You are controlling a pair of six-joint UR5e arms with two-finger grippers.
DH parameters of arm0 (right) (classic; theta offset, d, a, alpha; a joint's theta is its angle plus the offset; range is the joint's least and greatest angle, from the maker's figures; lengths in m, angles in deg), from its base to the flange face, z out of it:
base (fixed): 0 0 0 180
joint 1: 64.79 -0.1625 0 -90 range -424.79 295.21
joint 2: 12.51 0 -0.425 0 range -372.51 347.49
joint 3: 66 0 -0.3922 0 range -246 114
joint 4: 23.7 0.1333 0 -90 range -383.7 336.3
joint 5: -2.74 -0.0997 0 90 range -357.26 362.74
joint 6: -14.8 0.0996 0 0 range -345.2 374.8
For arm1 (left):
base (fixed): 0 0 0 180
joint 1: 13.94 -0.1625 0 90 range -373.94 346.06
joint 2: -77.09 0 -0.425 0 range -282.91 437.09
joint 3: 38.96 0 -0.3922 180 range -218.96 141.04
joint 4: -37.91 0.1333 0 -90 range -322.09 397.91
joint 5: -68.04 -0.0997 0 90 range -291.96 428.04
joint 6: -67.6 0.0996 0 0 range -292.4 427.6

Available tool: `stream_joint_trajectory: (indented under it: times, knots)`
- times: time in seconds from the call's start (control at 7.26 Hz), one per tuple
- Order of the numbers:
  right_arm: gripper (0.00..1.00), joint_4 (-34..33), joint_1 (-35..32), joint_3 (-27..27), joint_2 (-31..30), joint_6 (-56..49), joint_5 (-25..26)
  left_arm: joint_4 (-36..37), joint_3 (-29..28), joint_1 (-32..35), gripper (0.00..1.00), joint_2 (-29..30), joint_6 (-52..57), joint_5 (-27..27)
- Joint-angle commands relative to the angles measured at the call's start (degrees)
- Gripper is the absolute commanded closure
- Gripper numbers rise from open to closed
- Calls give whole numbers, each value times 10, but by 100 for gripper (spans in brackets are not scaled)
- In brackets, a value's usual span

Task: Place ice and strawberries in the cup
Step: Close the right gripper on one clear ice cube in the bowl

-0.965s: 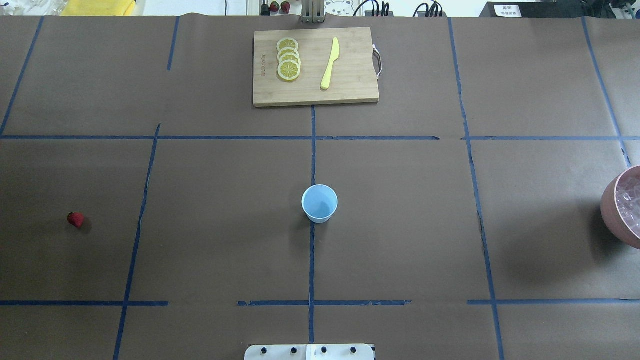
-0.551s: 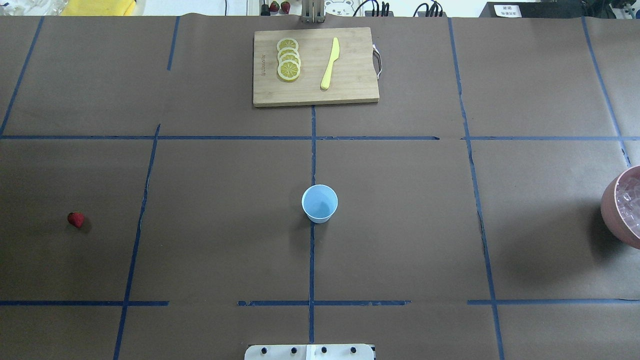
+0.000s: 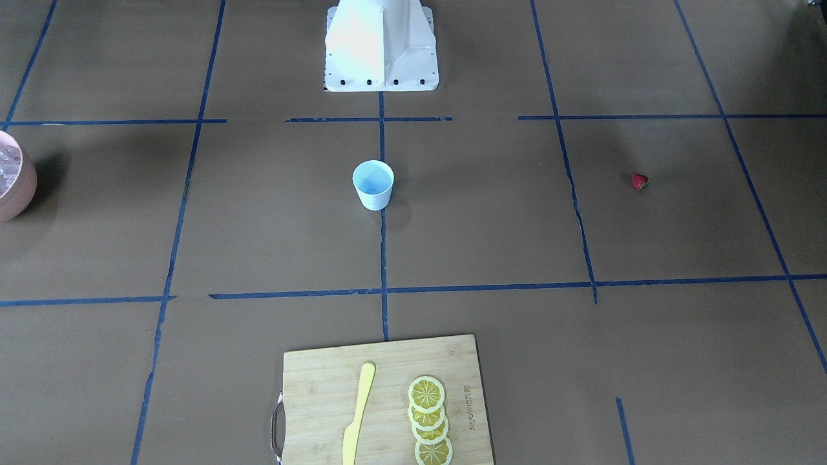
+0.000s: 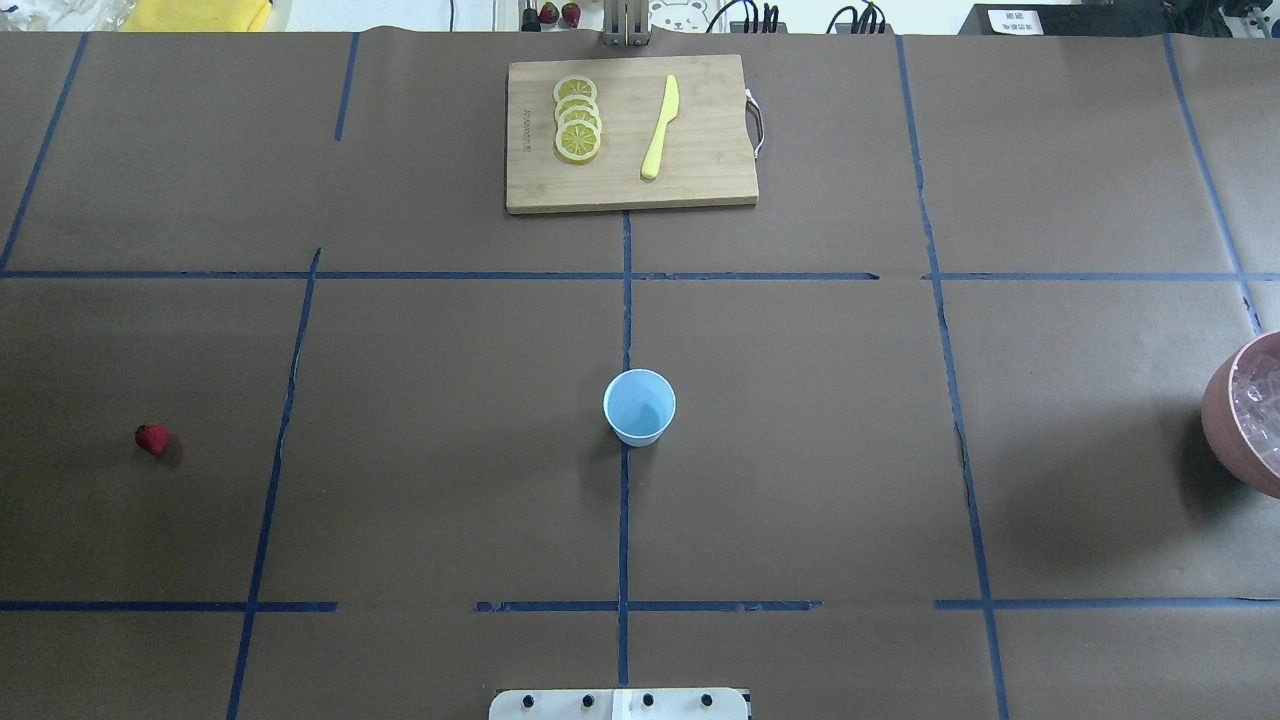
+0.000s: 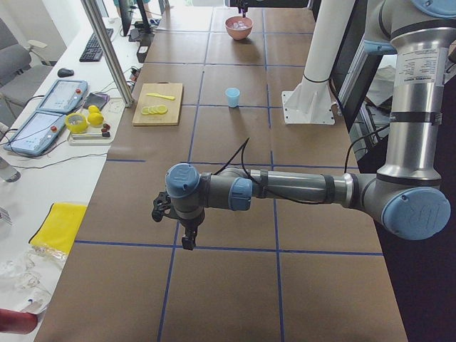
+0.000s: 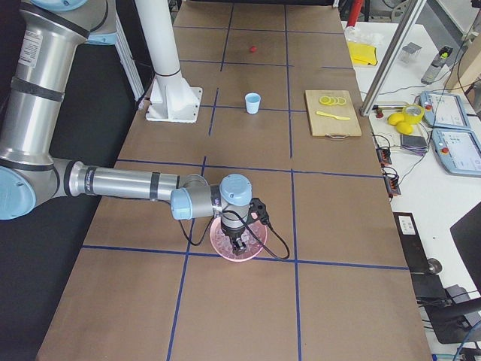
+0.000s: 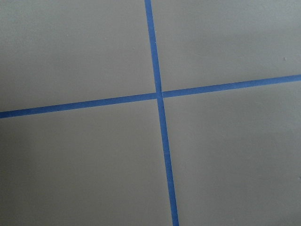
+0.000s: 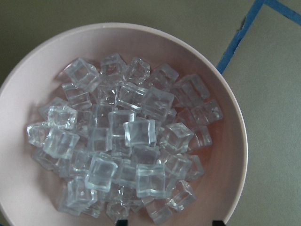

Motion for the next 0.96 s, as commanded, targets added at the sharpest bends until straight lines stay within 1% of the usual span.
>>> stream_joint_trajectory:
  times: [0.0,0.28,0.69,0.83]
  knots:
    - [37,0,17,-6,1,-3,-2,0,0,0,0,0,0,0]
    - [40,0,31,-7,2,2,0,0,0,0,0,0,0,0]
    - [40,2,37,-40,28,-4,0,0,0,0,0,0,0,0]
    - [40,2,37,-41,29,-4,1,0,0,0,0,0,0,0]
